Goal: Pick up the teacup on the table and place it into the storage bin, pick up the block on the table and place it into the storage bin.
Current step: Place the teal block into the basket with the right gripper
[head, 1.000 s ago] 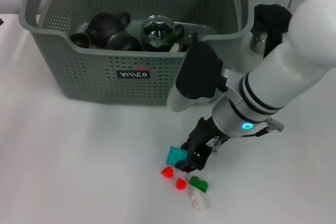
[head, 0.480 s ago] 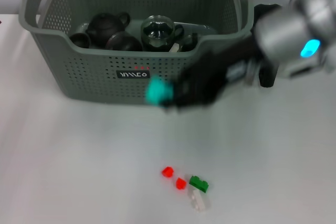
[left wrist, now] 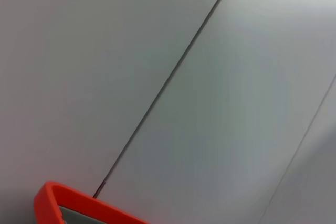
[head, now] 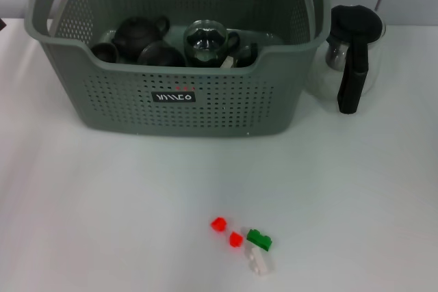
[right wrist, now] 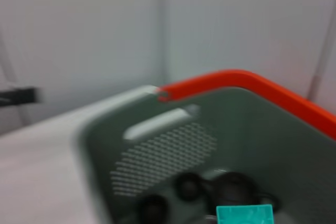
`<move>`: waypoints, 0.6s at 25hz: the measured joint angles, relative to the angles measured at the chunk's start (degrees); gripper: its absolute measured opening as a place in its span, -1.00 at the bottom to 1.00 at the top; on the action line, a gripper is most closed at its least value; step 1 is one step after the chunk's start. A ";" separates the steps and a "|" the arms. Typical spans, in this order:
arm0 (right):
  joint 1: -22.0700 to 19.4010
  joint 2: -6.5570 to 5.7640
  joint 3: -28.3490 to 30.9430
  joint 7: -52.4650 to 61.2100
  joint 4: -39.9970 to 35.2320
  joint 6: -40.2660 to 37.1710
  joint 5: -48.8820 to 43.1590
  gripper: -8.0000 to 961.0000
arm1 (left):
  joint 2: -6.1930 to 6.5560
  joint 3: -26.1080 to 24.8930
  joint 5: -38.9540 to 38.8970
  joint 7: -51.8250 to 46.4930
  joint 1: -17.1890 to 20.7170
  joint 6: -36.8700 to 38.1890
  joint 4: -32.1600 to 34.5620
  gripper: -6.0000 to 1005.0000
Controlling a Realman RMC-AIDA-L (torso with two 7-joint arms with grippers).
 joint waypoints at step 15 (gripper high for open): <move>10.45 0.18 -4.84 1.70 20.19 14.87 -10.87 -0.03 | -0.20 0.12 0.12 0.00 0.57 0.00 0.16 0.83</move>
